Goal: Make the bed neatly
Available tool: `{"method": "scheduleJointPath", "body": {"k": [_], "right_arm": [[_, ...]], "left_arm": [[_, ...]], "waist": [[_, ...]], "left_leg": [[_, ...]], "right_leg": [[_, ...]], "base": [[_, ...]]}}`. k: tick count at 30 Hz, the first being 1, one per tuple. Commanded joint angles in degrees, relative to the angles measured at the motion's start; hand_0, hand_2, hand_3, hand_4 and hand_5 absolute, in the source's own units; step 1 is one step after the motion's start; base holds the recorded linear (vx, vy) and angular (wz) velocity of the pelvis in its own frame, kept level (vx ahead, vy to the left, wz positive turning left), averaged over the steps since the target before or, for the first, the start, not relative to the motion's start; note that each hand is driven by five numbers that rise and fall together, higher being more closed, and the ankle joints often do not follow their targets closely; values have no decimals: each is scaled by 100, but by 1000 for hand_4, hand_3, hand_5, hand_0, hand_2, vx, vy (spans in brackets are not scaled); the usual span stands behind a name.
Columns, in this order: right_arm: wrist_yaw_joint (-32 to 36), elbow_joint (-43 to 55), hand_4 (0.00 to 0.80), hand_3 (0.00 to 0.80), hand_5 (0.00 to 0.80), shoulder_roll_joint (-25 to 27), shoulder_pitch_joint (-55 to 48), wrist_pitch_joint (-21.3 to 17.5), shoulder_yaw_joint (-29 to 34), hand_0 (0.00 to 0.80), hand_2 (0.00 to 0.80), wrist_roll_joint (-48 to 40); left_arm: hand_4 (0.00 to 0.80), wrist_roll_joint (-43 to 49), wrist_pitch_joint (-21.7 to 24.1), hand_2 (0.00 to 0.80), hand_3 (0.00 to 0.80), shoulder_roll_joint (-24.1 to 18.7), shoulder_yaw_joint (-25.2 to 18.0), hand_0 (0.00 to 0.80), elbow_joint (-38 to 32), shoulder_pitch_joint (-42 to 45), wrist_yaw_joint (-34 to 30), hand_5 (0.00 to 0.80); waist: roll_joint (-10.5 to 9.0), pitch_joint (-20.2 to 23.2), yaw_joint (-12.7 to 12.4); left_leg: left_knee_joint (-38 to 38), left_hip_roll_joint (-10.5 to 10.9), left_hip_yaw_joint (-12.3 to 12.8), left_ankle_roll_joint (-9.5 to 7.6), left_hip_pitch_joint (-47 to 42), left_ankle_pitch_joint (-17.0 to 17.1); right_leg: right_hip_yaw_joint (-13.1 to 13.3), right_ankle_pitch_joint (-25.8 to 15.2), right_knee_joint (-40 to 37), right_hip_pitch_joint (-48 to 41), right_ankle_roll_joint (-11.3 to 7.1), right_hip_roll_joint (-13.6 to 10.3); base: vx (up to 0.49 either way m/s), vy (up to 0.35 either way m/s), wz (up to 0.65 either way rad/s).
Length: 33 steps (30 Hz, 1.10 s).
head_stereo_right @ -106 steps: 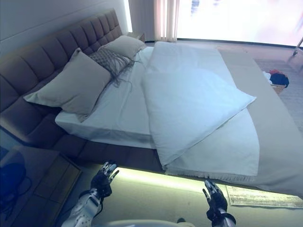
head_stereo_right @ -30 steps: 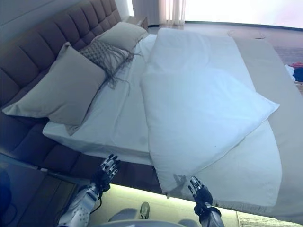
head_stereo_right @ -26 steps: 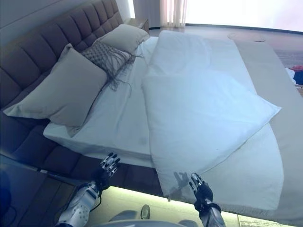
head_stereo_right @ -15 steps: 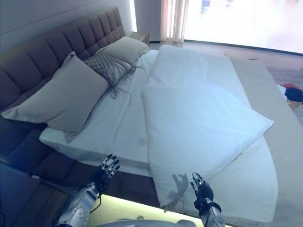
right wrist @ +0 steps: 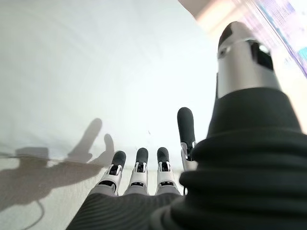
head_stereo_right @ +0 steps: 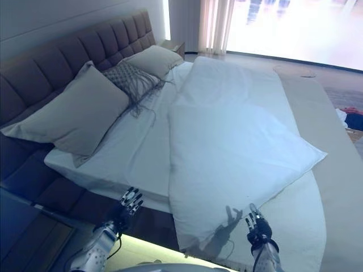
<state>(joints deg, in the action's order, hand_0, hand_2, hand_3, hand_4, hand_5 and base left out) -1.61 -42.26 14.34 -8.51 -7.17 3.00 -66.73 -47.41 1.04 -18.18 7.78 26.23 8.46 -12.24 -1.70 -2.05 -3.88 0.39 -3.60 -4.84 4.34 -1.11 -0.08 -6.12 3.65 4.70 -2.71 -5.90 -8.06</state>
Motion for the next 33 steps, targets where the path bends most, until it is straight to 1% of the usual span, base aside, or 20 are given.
{"method": "scheduleJointPath", "body": {"k": [1, 2, 3, 5, 6, 8, 10, 11, 12, 13, 15, 16, 17, 19, 20, 22, 24, 27, 30, 33], "right_arm": [[206, -72, 0, 0, 0, 213, 329, -50, 383, 0, 0, -276], [180, -109, 0, 0, 0, 240, 318, 7, 430, 0, 0, -262], [247, -279, 0, 0, 0, 302, 315, 125, 552, 0, 0, -257], [624, -693, 0, 0, 0, 407, 489, 303, 738, 0, 0, -644], [791, -961, 0, 0, 0, 498, 634, 360, 815, 0, 0, -846], [831, -1453, 0, 0, 0, 729, 1034, 480, 953, 0, 0, -1265], [846, -1572, 0, 0, 0, 791, 1275, 564, 1052, 0, 0, -1617], [762, -1503, 0, 0, 0, 829, 1271, 656, 1076, 0, 0, -1555], [644, -1442, 0, 0, 0, 862, 1220, 773, 1072, 0, 0, -1484], [562, -1407, 0, 0, 0, 922, 1218, 859, 1085, 0, 0, -1553], [729, -1694, 0, 0, 0, 1192, 1528, 787, 1107, 0, 0, -1837], [727, -1972, 0, 0, 0, 1399, 1835, 778, 1104, 0, 0, -1919], [662, -2178, 0, 0, 0, 1540, 2089, 789, 1113, 0, 0, -1920], [530, -2505, 0, 0, 0, 1856, 2571, 653, 1172, 0, 0, -1933], [534, -2541, 0, 0, 0, 1926, 2617, 593, 1199, 0, 0, -1995], [481, -2533, 0, 0, 0, 2016, 2704, 555, 1267, 0, 0, -2000], [454, -2620, 0, 0, 0, 2207, 2839, 695, 1247, 0, 0, -2063], [502, -2825, 0, 0, 0, 2463, 3129, 873, 1263, 0, 0, -2204], [615, -2877, 0, 0, 0, 2690, 3217, 910, 1261, 0, 0, -2366], [886, -2834, 0, 0, 0, 2915, 3385, 971, 1343, 0, 0, -2938]], "left_arm": [[0, 393, -64, 0, 0, -313, -39, 0, -143, -423, -293, 0], [0, 412, -89, 0, 0, -338, -33, 0, -140, -416, -300, 0], [0, 432, -132, 0, 0, -414, -54, 0, -186, -357, -277, 0], [0, 319, -148, 0, 0, -632, -15, 0, -282, -479, -168, 0], [0, 255, -152, 0, 0, -733, 16, 0, -306, -645, -152, 0], [0, 163, -191, 0, 0, -908, 32, 0, -361, -979, -119, 0], [0, 22, -149, 0, 0, -1022, 69, 0, -453, -1164, -81, 0], [0, 29, -173, 0, 0, -1017, -4, 0, -607, -1042, -40, 0], [0, 38, -190, 0, 0, -992, -70, 0, -696, -851, -2, 0], [0, 30, -125, 0, 0, -956, -61, 0, -671, -719, -3, 0], [0, -126, 114, 0, 0, -964, 130, 0, -439, -964, -123, 0], [0, -196, 196, 0, 0, -918, 274, 0, -280, -1248, -130, 0], [0, -243, 218, 0, 0, -868, 381, 0, -218, -1439, -70, 0], [0, -269, 200, 0, 0, -774, 603, 0, -272, -1834, 98, 0], [0, -277, 168, 0, 0, -782, 672, 0, -385, -1924, 164, 0], [0, -406, 220, 0, 0, -867, 804, 0, -545, -2018, 304, 0], [0, -630, 320, 0, 0, -1011, 834, 0, -694, -2033, 424, 0], [0, -812, 363, 0, 0, -1152, 825, 0, -868, -2047, 450, 0], [0, -950, 345, 0, 0, -1275, 921, 0, -941, -2105, 316, 0], [0, -920, 356, 0, 0, -1334, 1015, 0, -1008, -2141, 230, 0]], "waist": [[-112, -345, 7], [-115, -373, 16], [-129, -454, 43], [-196, -614, 31], [-205, -686, 11], [-194, -819, -40], [-183, -933, -46], [-210, -1003, -82], [-162, -1046, -119], [-80, -1087, -156], [46, -1330, -230], [89, -1453, -248], [127, -1506, -262], [229, -1617, -339], [259, -1673, -353], [284, -1831, -326], [268, -1884, -305], [326, -1884, -370], [394, -1872, -418], [424, -1891, -488]], "left_leg": [[527, 86, 290, -355, 200, -52], [559, 115, 289, -371, 198, -84], [595, 124, 308, -356, 125, -156], [760, 23, 299, -235, 193, -278], [847, -59, 258, -202, 315, -315], [1031, -323, 277, -136, 671, -289], [1342, -551, 285, 12, 983, -260], [1762, -672, 154, 124, 1148, -308], [1878, -785, 44, 191, 1229, -279], [1692, -835, -29, 205, 1227, -170], [1322, -647, -307, 194, 1442, 114], [1230, -533, -362, 170, 1619, 205], [1155, -463, -365, 156, 1722, 251], [1069, -306, -272, 164, 1995, 353], [1134, -246, -255, 168, 2107, 350], [1430, -164, -303, 198, 2302, 236], [1549, -217, -265, 205, 2457, 159], [1328, -289, -174, 202, 2613, 220], [1094, -234, -183, 209, 2771, 346], [938, -205, -183, 208, 3027, 488]], "right_leg": [[138, -1044, 1346, 720, -303, -728], [197, -1111, 1545, 848, -320, -768], [230, -1247, 1437, 966, -337, -852], [217, -1338, 647, 1003, -411, -920], [262, -1375, 446, 1039, -438, -905], [269, -1319, 242, 1086, -488, -814], [226, -1188, 177, 1092, -507, -703], [253, -1147, 156, 1060, -451, -645], [250, -1112, 161, 997, -408, -565], [228, -1074, 174, 958, -392, -513], [205, -1026, 215, 1105, -357, -534], [181, -1024, 238, 1259, -354, -595], [141, -1030, 262, 1389, -370, -659], [-30, -1035, 383, 1654, -448, -890], [-48, -1021, 520, 1782, -468, -993], [66, -1172, 779, 2184, -539, -1244], [100, -1247, 621, 2266, -615, -1245], [-38, -1327, 179, 2279, -617, -1143], [-153, -1383, -50, 2343, -623, -1105], [-318, -1412, -151, 2465, -642, -1132]], "base": [[105, 3, 26], [145, -82, 25], [130, -256, 22], [34, -428, 14], [-143, -465, 12], [-214, -404, 25], [-126, -287, 39], [82, -212, 31], [175, -121, 6], [112, 1, -14], [-133, 121, -13], [-274, 188, 9], [-289, 261, 11], [-156, 222, -1], [-46, 112, 5], [-27, 29, 17], [-32, -50, 15], [-57, -94, -4], [-25, -91, -5], [-51, -118, 17]]}}
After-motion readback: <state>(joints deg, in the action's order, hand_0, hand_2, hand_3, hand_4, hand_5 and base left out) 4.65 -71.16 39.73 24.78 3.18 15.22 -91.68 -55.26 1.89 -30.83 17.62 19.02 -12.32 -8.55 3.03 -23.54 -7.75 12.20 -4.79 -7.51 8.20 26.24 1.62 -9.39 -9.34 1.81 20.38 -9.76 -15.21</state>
